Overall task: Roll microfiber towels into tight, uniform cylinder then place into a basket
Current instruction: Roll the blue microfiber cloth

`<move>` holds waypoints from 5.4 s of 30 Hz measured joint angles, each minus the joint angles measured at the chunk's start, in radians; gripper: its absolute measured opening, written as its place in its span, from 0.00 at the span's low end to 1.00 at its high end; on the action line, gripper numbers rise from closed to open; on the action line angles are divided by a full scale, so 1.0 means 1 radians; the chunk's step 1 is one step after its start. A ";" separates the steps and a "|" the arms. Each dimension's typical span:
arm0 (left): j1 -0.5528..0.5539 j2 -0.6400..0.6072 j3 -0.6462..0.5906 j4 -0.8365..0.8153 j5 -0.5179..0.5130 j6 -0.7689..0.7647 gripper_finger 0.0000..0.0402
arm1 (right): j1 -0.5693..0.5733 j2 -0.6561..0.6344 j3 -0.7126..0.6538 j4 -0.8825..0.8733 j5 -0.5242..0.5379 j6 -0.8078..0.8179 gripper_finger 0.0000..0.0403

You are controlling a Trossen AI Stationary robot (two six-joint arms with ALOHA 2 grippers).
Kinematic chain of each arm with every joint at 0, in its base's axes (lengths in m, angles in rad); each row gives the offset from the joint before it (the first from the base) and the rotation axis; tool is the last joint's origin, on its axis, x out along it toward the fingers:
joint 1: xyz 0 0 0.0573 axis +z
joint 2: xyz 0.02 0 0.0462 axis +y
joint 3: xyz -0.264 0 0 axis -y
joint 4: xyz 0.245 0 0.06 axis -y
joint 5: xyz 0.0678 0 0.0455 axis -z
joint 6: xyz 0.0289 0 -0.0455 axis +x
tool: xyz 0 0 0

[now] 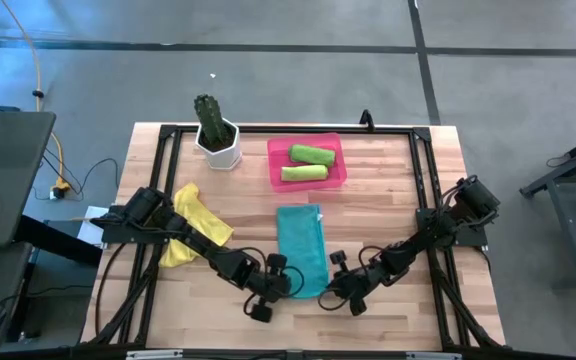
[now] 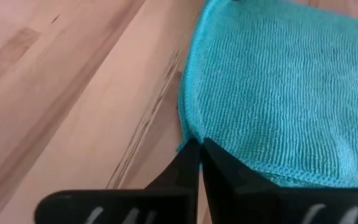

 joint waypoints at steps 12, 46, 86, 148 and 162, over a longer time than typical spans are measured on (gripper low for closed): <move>0.010 0.001 -0.001 0.030 0.085 -0.217 0.01 | -0.066 -0.037 -0.003 -0.017 -0.160 0.171 0.00; -0.002 -0.095 0.000 -0.165 -0.019 -0.795 0.00 | -0.158 -0.068 0.000 -0.003 -0.265 0.711 0.00; 0.002 -0.059 0.000 -0.181 -0.044 -0.818 0.00 | -0.088 -0.071 0.001 0.113 -0.080 -0.188 0.23; 0.002 -0.059 0.000 -0.171 0.002 -0.818 0.00 | -0.148 -0.110 0.001 0.048 -0.234 -0.124 0.39; 0.002 -0.058 0.000 -0.156 0.002 -0.819 0.00 | -0.156 0.052 0.001 0.174 -0.120 -0.148 0.39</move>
